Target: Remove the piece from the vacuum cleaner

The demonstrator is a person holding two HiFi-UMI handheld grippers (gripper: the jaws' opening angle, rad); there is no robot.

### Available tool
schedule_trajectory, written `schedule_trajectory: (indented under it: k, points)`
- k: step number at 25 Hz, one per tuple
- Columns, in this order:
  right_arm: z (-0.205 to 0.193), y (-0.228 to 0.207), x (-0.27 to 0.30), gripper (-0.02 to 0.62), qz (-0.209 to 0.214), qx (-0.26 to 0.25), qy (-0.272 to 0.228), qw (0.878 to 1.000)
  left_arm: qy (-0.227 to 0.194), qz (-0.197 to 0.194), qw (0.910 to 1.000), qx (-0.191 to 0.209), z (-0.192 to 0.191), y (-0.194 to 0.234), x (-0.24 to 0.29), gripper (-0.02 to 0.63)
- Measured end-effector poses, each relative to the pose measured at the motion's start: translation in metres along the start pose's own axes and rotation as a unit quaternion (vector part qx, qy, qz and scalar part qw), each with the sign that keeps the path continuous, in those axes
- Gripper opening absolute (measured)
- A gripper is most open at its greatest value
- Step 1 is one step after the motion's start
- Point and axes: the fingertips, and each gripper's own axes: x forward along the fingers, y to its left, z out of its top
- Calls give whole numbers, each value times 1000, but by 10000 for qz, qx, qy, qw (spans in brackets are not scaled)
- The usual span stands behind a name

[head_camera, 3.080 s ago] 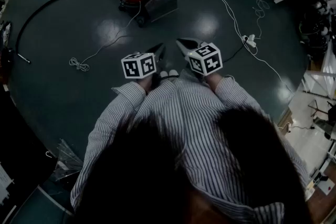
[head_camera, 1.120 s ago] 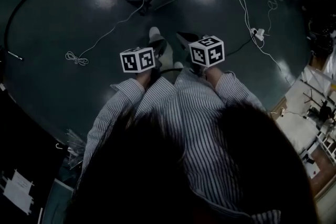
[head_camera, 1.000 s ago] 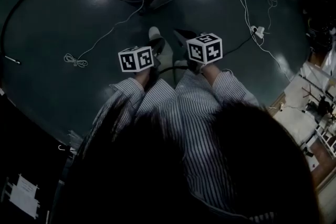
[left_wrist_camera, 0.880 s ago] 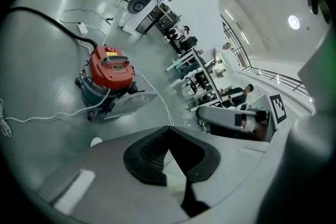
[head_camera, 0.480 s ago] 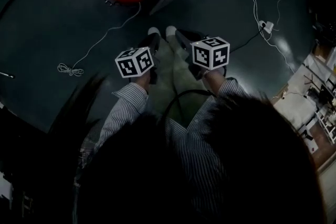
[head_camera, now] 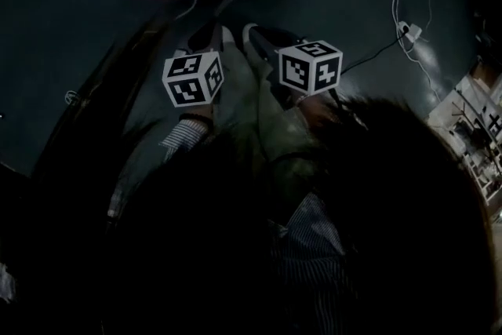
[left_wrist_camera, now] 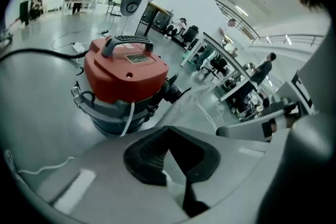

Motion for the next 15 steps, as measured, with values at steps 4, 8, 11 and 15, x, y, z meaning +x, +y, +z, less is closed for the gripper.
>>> schedule_trajectory:
  k: [4,8,11,15]
  points:
    - [-1,-5,10,2,81,114,7,9999,239,215,9941,1035,2,6,21,35]
    - [-12,-11,11,2,43,165,118,9998,406,118,9843,1712,4,1,33,161]
    - [-17,-14,11,2,35,195,141,9997,500,95,9819,1825,3,4,42,156]
    - [-20,-17,10,2,28,208,123,9997,529,-45,9867,1537,0,7,51,81]
